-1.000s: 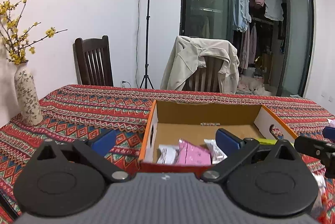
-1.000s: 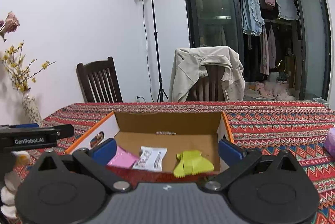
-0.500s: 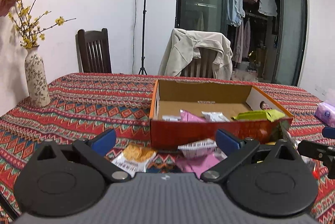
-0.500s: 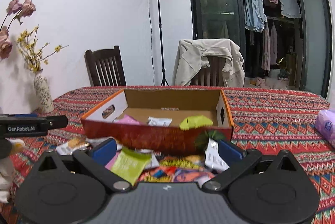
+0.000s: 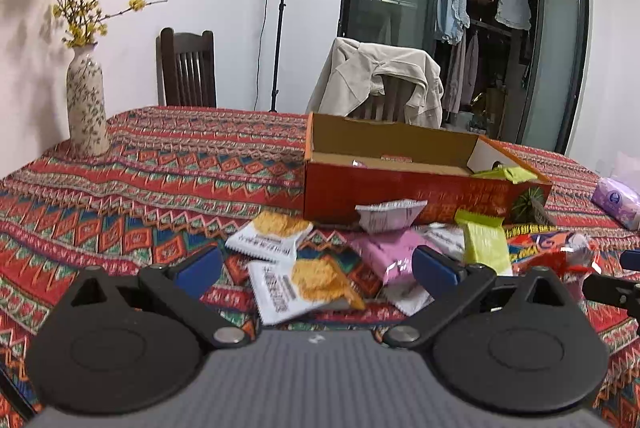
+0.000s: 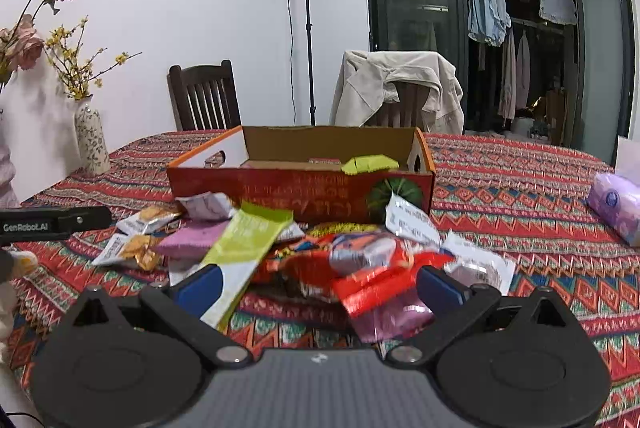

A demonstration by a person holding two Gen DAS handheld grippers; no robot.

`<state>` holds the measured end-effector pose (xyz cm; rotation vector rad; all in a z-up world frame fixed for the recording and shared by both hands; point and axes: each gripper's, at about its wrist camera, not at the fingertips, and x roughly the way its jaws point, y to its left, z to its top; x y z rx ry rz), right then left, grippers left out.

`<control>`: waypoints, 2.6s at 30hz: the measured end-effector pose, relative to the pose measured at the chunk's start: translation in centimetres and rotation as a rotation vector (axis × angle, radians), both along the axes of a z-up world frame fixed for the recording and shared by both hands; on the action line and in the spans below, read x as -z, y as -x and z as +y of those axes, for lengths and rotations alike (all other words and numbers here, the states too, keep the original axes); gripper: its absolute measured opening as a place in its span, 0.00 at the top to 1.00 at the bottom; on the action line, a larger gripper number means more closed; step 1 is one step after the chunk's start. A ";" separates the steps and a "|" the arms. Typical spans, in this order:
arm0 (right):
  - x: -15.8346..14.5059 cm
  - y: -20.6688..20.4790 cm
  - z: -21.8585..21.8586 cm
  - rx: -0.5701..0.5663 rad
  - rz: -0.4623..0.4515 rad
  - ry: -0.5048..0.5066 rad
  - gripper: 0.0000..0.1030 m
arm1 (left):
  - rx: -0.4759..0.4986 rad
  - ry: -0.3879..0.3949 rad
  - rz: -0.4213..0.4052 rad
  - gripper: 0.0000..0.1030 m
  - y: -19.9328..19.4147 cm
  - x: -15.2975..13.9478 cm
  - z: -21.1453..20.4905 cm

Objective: Organize snacks
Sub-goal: 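Move both tools back to the pile and grasp the orange chip bag with the right tool, then grasp a white biscuit packet with the left tool while the right tool holds the chip bag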

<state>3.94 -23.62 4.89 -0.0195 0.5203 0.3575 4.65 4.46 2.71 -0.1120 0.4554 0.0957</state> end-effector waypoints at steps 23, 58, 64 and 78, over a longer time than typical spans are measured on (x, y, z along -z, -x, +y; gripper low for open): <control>0.6 -7.3 3.2 -0.063 -0.019 0.297 0.00 | -0.040 0.012 0.050 0.00 -0.9 1.4 1.4; 0.8 -3.5 -1.0 0.069 -0.130 -0.070 0.62 | -0.073 0.005 0.069 0.00 -1.1 1.3 1.6; 2.1 -4.3 -0.5 0.031 -0.048 -0.040 0.62 | -0.071 0.000 0.075 0.00 -1.3 1.4 1.3; 3.1 -5.4 0.8 -0.032 0.040 0.031 0.60 | -0.068 0.000 0.087 0.00 -1.1 1.3 1.6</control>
